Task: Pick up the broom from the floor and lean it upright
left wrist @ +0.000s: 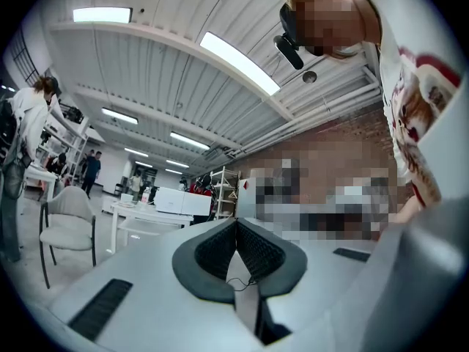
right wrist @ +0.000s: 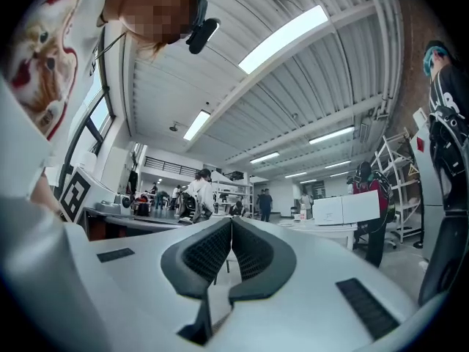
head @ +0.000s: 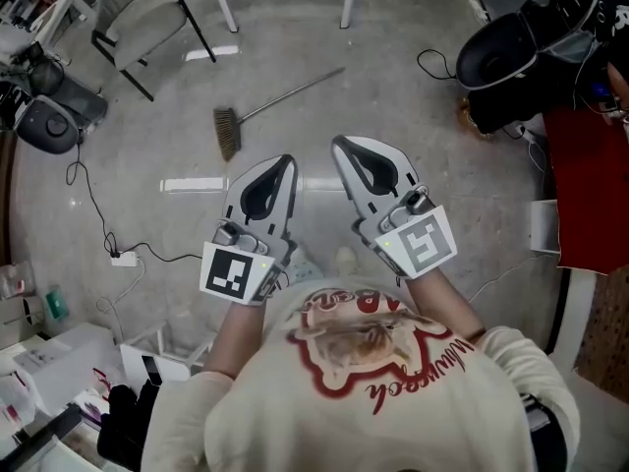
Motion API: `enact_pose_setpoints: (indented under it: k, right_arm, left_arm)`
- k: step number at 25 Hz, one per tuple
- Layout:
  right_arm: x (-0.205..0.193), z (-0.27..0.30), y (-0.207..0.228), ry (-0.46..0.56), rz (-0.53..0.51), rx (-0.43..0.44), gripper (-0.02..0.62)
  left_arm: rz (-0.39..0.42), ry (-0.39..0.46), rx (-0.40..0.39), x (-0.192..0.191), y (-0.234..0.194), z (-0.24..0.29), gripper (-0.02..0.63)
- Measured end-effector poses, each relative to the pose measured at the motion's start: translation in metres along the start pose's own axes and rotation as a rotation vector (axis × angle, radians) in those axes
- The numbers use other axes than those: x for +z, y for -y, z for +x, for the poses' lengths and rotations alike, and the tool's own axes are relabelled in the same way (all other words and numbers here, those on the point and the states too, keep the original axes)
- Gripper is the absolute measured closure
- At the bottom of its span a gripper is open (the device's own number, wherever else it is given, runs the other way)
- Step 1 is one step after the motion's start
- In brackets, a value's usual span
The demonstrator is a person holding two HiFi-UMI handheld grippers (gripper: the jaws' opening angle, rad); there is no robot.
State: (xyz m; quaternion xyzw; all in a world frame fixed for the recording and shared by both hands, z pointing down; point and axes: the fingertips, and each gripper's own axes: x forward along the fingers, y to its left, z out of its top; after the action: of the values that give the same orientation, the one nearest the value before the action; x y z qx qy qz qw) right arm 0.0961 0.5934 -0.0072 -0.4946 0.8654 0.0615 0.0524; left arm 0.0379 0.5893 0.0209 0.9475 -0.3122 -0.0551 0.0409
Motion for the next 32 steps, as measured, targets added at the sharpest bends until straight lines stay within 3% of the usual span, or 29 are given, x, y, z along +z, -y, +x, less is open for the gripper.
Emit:
enact_pose_setpoints:
  k: [20, 32]
  right_arm:
    - [0.002, 0.075, -0.047, 0.046, 0.014, -0.044, 0.571]
    - [-0.041, 0.147, 0.024, 0.028, 0.012, -0.011, 0.571]
  left_arm:
    - [0.025, 0.028, -0.047, 0.014, -0.074, -0.031, 0.584]
    - [0.028, 0.015, 0.006, 0.001, -0.153, 0.035, 0.584]
